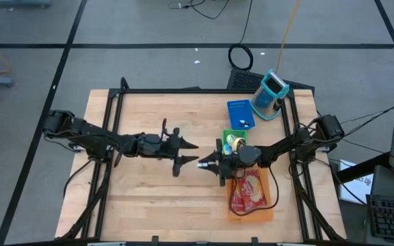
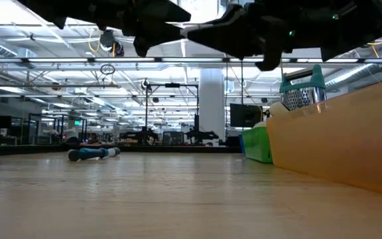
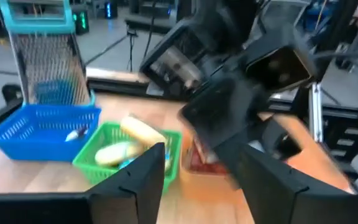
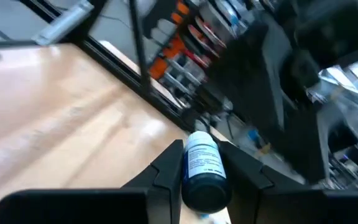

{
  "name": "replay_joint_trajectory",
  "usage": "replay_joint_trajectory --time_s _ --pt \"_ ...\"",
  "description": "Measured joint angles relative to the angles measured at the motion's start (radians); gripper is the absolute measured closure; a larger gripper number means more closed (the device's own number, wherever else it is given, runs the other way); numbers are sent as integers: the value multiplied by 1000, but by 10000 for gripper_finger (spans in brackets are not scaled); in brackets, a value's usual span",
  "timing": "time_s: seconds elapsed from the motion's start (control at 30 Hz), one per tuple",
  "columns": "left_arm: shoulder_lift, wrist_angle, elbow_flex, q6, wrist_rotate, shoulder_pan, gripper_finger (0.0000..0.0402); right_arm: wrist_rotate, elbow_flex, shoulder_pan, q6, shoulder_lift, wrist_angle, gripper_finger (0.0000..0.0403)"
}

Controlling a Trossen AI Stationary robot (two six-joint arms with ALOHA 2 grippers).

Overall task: Pick & Place Food Item
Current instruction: Put the dark blue food coloring bottle into the blue bin

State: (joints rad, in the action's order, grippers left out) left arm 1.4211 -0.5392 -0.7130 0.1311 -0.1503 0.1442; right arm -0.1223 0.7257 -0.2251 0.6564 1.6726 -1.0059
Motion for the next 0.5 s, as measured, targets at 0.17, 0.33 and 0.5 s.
replay_joint_trajectory --time_s 0.17,0.33,0.5 --pt "-78 111 -1 -6 -20 -12 193 -6 -1 3 -52 -26 30 327" --pt "-176 274 0 13 -22 -30 202 -8 -18 29 -154 -119 120 328" --pt "-247 376 17 4 -90 -34 218 -5 -87 67 -279 -238 145 328"
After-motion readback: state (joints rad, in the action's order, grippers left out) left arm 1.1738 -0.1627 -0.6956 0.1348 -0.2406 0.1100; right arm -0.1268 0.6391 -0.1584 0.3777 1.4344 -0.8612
